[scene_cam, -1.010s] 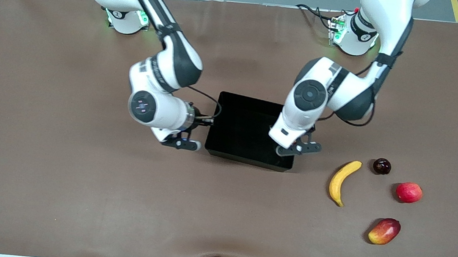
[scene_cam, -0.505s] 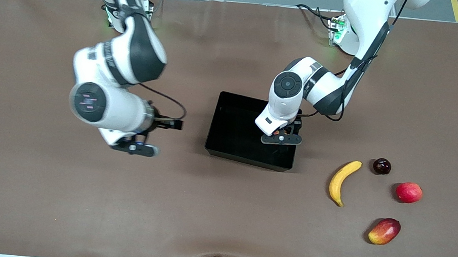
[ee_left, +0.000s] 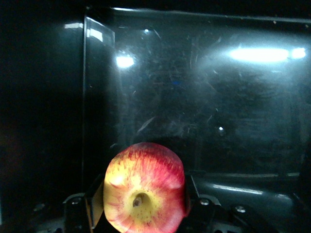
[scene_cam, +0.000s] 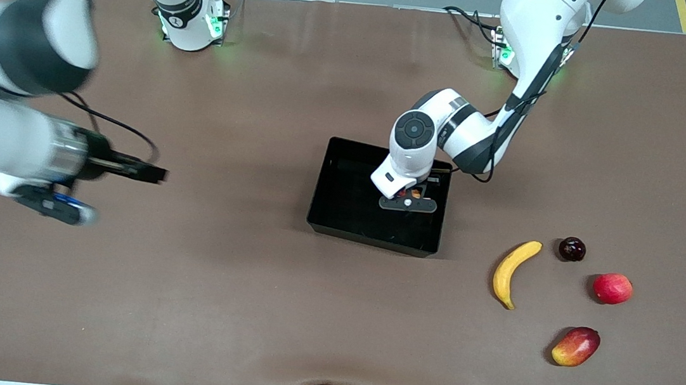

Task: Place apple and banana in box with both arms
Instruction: 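Lower the apple into the box with the left gripper while the right gripper withdraws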

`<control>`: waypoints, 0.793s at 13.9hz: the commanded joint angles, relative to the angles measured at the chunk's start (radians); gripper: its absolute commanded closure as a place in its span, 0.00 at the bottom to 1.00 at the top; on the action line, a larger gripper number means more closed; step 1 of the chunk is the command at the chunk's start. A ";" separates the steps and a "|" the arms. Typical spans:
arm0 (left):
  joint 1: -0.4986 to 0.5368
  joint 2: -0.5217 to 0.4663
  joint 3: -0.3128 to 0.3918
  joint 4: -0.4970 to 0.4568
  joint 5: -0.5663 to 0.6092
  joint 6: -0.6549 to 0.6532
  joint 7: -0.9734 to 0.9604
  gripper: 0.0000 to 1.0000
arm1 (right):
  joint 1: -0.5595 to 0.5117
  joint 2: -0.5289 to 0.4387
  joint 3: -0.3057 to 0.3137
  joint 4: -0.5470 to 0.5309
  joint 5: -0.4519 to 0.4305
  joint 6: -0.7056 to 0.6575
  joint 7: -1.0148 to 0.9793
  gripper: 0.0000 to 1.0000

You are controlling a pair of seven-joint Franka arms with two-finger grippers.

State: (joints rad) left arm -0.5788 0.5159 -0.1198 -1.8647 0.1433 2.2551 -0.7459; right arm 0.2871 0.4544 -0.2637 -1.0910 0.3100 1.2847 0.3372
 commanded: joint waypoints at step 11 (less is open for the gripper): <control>0.000 -0.004 -0.012 -0.021 0.007 0.000 -0.082 0.00 | -0.052 -0.500 0.011 -0.439 -0.292 0.137 -0.135 0.00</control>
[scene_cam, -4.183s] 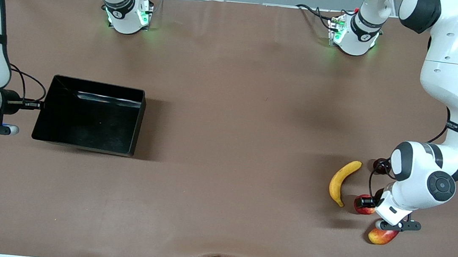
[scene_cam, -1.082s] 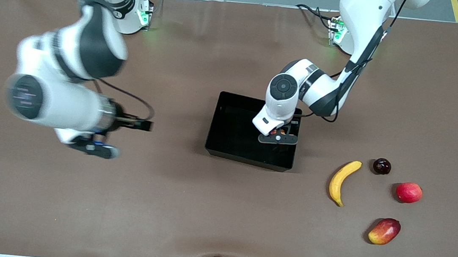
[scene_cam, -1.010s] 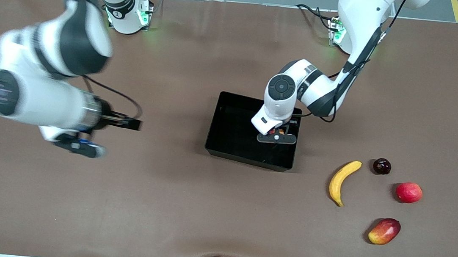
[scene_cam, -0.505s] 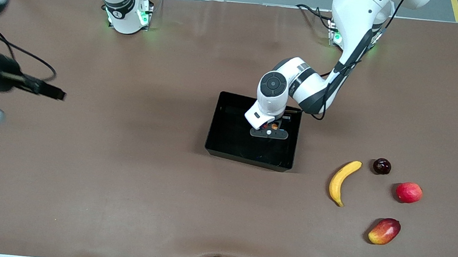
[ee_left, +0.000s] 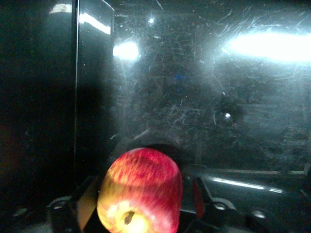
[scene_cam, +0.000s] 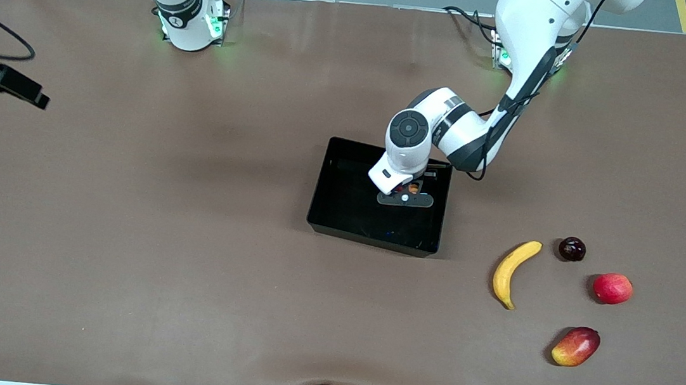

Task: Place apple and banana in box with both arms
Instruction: 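Lower the apple into the box with the left gripper while the right gripper withdraws, then open the left gripper and move it over the yellow banana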

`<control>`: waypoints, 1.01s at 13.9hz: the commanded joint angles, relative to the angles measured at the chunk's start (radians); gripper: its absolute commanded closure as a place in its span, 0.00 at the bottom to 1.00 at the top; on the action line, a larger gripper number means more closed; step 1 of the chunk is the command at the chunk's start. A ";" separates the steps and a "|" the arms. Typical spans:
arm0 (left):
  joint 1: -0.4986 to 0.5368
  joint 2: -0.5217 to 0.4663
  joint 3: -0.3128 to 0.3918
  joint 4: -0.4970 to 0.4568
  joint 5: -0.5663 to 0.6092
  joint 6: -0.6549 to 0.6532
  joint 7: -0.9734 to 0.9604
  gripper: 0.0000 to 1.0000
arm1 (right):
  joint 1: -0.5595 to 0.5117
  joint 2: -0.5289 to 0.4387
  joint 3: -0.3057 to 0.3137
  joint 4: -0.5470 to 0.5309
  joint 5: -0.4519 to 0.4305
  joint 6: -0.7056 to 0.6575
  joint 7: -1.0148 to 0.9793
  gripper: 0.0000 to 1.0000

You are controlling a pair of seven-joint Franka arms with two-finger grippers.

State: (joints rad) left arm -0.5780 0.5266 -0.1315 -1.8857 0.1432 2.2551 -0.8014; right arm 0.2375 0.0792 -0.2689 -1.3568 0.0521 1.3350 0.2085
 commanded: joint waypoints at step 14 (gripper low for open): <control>0.407 -0.076 0.001 0.310 0.013 -0.375 0.701 0.00 | -0.194 -0.119 0.127 -0.165 -0.032 0.113 -0.207 0.00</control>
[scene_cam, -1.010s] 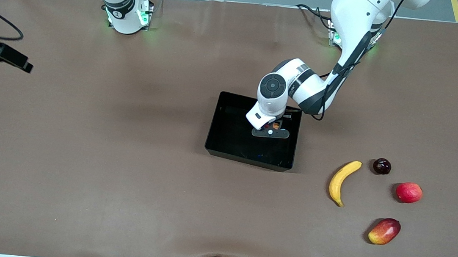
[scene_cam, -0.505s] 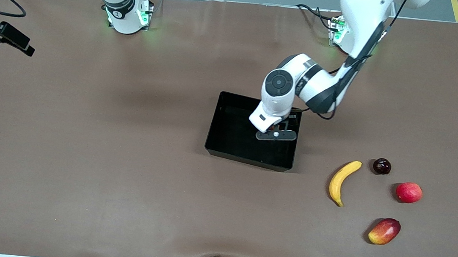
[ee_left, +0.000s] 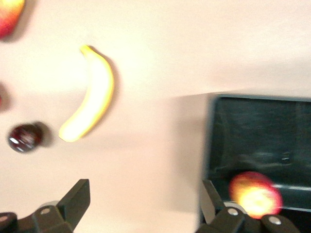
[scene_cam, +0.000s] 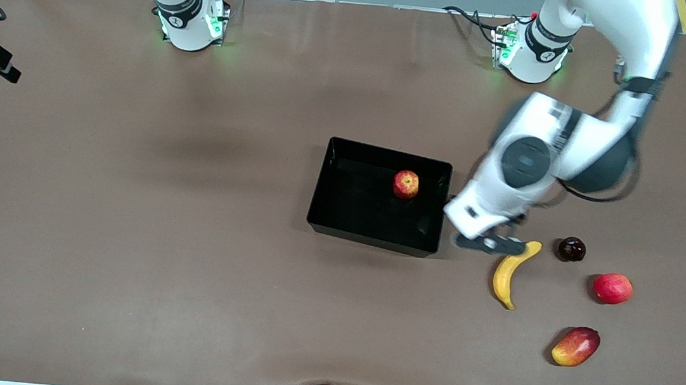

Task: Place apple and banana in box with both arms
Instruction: 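Open the left gripper and move it over the yellow banana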

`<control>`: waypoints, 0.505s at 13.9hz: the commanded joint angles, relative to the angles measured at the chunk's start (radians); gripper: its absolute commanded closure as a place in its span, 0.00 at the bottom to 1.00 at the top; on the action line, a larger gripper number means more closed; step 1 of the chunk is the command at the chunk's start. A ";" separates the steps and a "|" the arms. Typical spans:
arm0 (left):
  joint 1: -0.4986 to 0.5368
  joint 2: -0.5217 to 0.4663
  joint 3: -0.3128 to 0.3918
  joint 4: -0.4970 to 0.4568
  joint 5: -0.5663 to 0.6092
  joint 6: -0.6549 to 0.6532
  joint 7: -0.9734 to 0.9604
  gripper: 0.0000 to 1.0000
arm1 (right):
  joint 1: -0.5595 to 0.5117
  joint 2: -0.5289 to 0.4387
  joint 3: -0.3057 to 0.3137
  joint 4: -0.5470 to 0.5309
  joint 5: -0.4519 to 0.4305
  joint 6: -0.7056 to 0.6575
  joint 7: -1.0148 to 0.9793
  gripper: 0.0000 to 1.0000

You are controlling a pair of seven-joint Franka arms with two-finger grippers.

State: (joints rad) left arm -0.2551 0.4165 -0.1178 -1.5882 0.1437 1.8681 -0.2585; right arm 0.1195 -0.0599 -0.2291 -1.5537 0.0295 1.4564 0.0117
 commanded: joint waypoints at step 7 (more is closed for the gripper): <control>0.185 0.195 -0.011 -0.013 0.019 0.170 0.410 0.00 | -0.098 0.028 0.126 0.038 -0.016 -0.001 -0.007 0.00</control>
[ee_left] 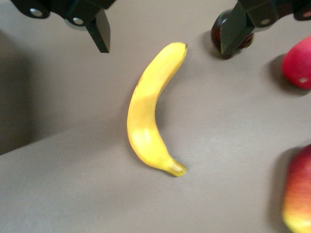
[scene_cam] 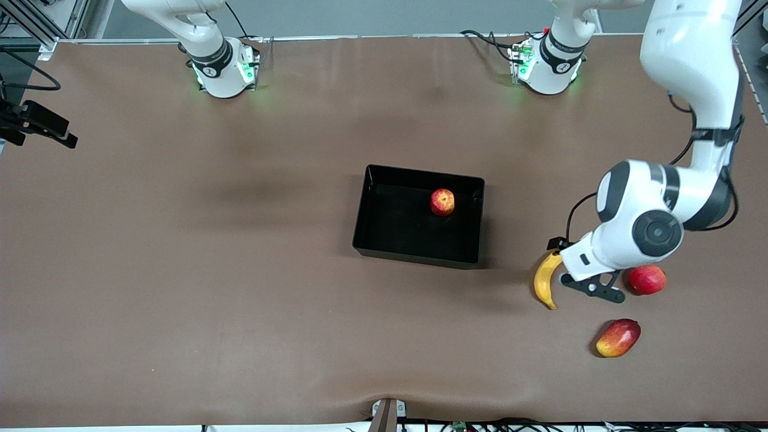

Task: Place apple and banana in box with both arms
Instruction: 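Open the left gripper and move it over the yellow banana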

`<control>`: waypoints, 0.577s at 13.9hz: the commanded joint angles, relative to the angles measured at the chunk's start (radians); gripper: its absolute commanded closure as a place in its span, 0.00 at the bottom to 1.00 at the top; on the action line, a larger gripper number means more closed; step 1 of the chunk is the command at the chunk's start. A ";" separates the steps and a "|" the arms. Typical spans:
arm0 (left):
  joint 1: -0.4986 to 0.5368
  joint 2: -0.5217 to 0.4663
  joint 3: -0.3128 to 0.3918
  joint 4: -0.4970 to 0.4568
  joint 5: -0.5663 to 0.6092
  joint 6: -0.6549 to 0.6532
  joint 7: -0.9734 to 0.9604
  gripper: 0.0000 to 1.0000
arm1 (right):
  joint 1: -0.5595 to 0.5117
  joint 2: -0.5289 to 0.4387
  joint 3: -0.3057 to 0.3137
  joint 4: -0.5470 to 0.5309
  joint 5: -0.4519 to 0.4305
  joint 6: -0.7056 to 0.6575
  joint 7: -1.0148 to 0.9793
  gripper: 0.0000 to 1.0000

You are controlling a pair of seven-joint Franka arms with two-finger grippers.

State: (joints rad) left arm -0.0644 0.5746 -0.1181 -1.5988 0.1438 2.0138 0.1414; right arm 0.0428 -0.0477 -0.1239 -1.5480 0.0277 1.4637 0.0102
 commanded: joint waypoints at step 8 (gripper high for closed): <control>-0.006 0.119 -0.009 -0.075 0.023 0.209 0.012 0.40 | -0.024 0.017 0.021 0.040 -0.018 -0.005 -0.009 0.00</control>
State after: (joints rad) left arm -0.0747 0.7039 -0.1266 -1.6497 0.1441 2.1907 0.1422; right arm 0.0405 -0.0441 -0.1191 -1.5314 0.0260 1.4640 0.0102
